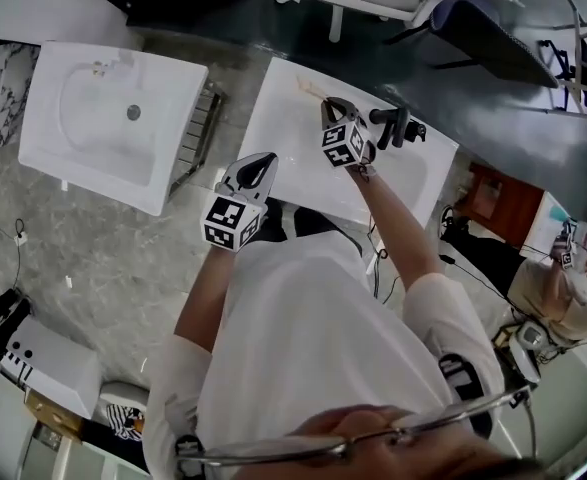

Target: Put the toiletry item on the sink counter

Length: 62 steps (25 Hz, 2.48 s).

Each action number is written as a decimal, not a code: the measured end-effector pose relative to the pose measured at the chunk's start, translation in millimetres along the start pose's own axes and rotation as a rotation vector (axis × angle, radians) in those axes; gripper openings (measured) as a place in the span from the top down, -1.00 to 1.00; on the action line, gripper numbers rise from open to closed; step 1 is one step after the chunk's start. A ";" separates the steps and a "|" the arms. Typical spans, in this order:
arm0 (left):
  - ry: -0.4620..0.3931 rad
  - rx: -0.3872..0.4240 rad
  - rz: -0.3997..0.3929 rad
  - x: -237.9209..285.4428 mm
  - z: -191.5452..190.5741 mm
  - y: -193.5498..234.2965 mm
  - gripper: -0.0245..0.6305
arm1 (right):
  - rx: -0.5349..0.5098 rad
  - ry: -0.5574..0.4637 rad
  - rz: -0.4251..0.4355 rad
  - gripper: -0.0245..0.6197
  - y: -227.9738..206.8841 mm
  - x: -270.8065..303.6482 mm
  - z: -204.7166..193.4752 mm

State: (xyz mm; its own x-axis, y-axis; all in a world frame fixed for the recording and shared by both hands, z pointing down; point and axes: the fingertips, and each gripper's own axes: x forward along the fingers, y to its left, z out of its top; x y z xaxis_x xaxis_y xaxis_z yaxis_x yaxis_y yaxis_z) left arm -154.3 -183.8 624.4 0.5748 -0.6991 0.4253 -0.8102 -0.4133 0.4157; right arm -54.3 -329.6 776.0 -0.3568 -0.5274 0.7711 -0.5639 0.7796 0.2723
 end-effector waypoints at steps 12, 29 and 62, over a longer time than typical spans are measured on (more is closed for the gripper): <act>0.033 -0.027 0.009 -11.0 -19.8 10.7 0.91 | -0.186 0.114 -0.062 0.86 5.7 69.6 -16.2; 0.060 -0.048 0.026 -28.8 -35.3 26.4 0.91 | -0.225 0.183 -0.037 0.59 15.5 93.5 -29.4; -0.028 0.024 0.017 -7.7 0.8 -6.0 0.91 | 0.048 -0.042 0.003 0.55 -4.2 -47.4 21.4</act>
State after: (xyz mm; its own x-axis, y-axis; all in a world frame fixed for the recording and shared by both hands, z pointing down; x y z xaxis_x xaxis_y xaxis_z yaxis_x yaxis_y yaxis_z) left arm -154.0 -176.4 617.9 0.5574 -0.7224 0.4092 -0.8228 -0.4144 0.3890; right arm -51.0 -315.0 726.0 -0.3892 -0.5397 0.7465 -0.5972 0.7648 0.2416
